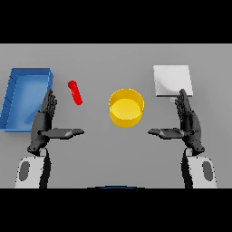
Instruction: Pick up the red beaker and tilt it to pour out 1 green nut into yellow bowl. Pick up the yellow bowl and place it on the metallic measuring scale.
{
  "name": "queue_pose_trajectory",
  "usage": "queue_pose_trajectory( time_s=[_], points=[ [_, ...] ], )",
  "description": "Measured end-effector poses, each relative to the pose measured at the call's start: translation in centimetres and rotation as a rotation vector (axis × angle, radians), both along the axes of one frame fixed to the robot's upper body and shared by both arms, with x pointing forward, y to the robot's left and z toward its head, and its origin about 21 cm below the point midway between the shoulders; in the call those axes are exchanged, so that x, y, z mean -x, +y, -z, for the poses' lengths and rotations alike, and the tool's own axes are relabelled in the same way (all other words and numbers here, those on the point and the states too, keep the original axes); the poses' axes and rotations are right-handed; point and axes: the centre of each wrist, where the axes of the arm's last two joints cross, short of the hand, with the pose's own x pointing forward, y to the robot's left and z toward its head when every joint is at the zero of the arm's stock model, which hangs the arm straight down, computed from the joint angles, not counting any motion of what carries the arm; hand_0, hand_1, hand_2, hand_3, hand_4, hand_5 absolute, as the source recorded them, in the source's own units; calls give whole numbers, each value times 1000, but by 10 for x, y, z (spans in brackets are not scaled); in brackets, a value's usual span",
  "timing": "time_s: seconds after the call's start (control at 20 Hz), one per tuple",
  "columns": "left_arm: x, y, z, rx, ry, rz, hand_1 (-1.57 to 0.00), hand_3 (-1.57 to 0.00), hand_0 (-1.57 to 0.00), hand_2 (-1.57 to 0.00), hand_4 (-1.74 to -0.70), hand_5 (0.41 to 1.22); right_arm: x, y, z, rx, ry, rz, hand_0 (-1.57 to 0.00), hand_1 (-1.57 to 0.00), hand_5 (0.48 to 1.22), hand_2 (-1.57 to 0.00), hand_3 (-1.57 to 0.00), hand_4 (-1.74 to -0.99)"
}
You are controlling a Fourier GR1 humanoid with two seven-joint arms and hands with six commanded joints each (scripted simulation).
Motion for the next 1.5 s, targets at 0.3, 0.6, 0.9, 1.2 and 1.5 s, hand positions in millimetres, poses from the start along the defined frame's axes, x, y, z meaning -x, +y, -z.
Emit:
queue_pose_trajectory(
  time_s=[0.3, 0.6, 0.9, 1.2, 1.5],
  points=[
    [-9, 3, 1, -1, 14, 0, 1, 1, 1, 1, -1204, 652, 0, -6, 1, 4, 6, 3, 1, 1, 681, 1, 1, -1245],
    [9, -3, -19, -178, -10, 76, 1, 1, 1, 1, -1226, 661, 29, -1, -6, 322, -141, -45, 1, 1, 680, 1, 1, -1241],
    [-10, -13, -11, -181, 24, 129, 1, 1, 1, 1, -1331, 713, 27, -2, -11, 260, -151, -75, 1, 1, 679, 1, 1, -1280],
    [-46, -14, -1, -201, 59, 128, 1, 1, 1, 1, -1376, 738, 28, -2, -13, 246, -140, -67, 1, 1, 683, 1, 1, -1321],
    [-74, -14, 15, -209, 89, 112, 1, 1, 1, 1, -1333, 714, 31, -8, -13, 239, -146, -55, 1, 1, 688, 1, 1, -1338]
  ],
)
